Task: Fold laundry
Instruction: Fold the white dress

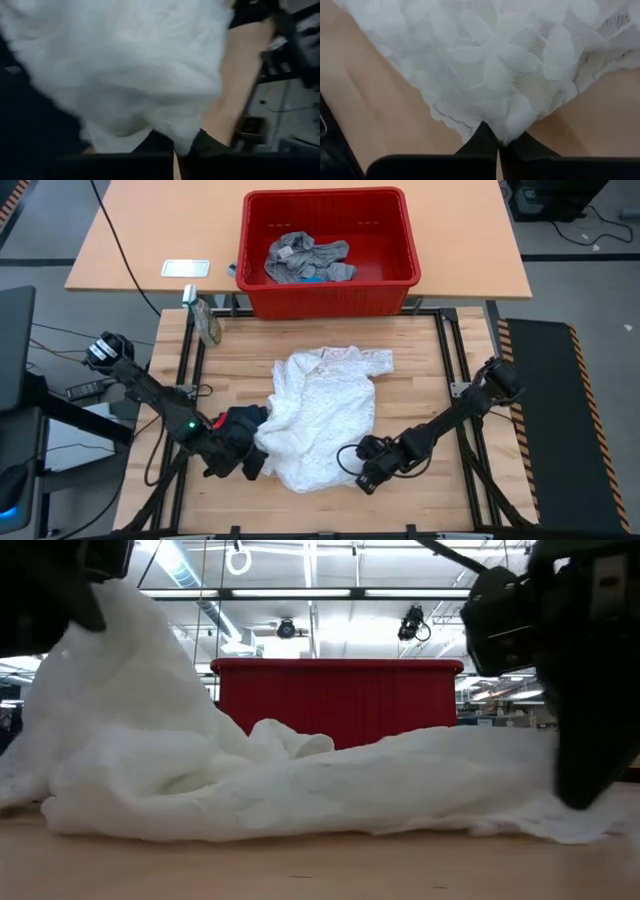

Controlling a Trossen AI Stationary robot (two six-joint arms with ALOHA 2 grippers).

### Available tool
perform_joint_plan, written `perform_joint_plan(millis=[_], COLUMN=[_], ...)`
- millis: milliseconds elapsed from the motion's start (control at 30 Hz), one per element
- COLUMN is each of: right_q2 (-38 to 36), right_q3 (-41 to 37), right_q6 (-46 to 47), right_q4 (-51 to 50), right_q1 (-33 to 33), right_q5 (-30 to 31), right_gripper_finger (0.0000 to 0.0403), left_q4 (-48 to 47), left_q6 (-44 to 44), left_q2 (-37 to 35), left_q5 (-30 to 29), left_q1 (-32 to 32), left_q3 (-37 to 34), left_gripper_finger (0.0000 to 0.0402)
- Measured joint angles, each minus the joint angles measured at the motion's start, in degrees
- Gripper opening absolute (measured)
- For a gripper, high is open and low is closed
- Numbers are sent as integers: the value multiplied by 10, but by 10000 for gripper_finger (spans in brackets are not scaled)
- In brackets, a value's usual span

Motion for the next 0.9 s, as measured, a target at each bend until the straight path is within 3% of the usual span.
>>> perform_joint_plan(millis=[167,400,567,733,900], right_q2=[-68,-233,-348,-429,-466], right_q3=[0,0,0,0,0], right_q6=[-19,-21,7,18,18], right_q4=[-94,-264,-372,-434,-444], right_q1=[11,22,39,69,95], right_q5=[-7,84,121,106,73], right_gripper_finger=[4,4,4,3,3], left_q4=[-1,-133,-153,-152,-173], left_q6=[24,48,111,141,73], left_q2=[-1,-1,-1,-1,19], left_q5=[0,1,1,1,1], left_q1=[-5,-16,-34,-50,-58], left_q3=[42,135,189,215,215], left_gripper_finger=[2,1,1,1,0])
